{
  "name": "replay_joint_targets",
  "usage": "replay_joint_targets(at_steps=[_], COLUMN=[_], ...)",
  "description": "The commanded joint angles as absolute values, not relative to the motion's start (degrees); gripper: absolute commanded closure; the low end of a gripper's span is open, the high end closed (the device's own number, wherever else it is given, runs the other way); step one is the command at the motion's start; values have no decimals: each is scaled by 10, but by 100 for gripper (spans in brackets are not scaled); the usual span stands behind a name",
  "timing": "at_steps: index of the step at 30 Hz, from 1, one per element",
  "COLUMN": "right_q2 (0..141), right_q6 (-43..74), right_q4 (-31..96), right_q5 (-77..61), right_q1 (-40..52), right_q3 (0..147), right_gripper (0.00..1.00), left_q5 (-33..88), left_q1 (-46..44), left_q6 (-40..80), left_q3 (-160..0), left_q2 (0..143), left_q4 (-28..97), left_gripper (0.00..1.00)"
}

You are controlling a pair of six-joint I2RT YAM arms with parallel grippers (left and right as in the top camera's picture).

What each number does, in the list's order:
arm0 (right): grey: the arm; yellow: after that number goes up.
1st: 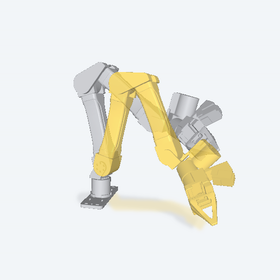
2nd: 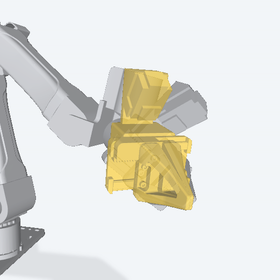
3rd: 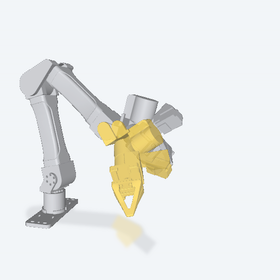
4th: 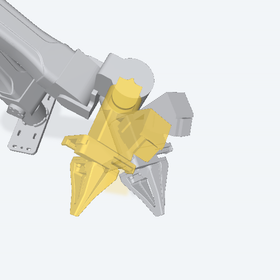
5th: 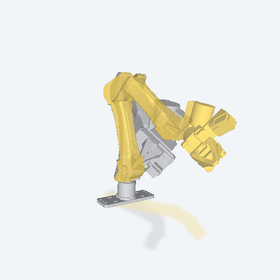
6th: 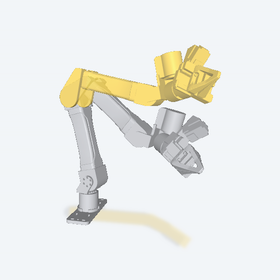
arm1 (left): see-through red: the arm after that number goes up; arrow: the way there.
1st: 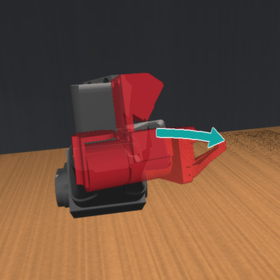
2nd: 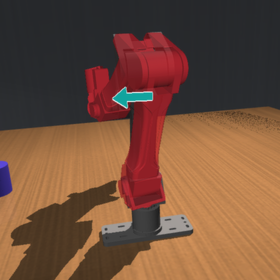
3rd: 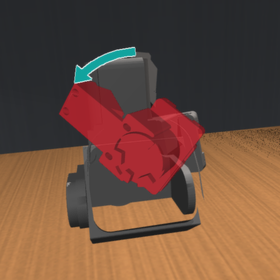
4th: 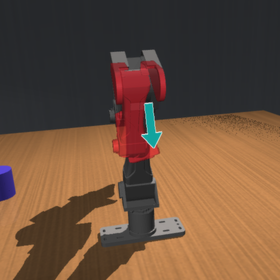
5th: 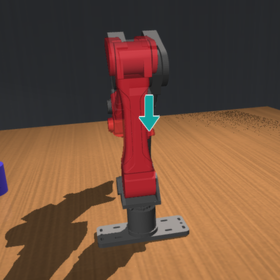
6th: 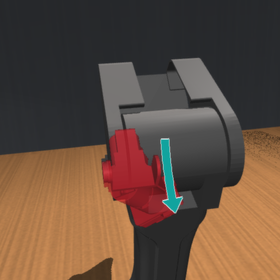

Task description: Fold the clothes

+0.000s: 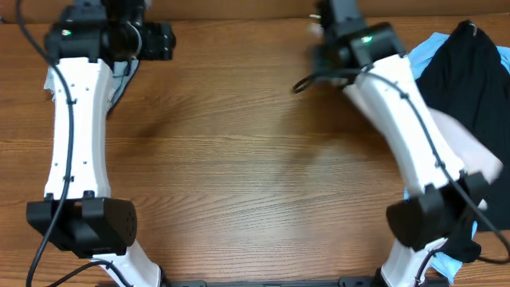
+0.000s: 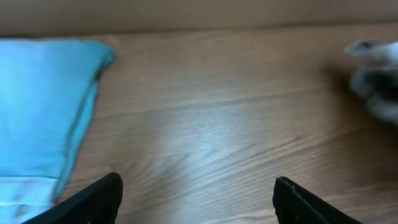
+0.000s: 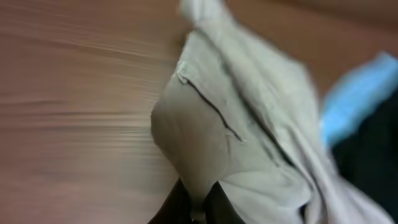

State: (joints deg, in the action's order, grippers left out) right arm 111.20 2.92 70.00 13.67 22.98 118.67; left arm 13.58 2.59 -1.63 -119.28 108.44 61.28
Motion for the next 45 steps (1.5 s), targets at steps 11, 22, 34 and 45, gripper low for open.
replay_joint_targets(at_steps=[11, 22, 34, 45], right_q2=[1117, 1116, 1116, 1115], right_q6=[58, 63, 56, 83], right_q4=[718, 773, 768, 642], right_q5=[-34, -85, -87, -65], right_q1=[414, 383, 358, 384], right_q3=[1171, 1165, 1033, 959], right_gripper=[69, 31, 27, 25], left_q5=[84, 95, 131, 182], left_q1=[75, 74, 80, 81], left_q6=[-46, -55, -43, -70], left_q3=[-1228, -1227, -1152, -1136], left_q2=[1082, 1083, 1087, 1119], left_q4=[675, 690, 700, 750], left_gripper=[18, 16, 13, 13])
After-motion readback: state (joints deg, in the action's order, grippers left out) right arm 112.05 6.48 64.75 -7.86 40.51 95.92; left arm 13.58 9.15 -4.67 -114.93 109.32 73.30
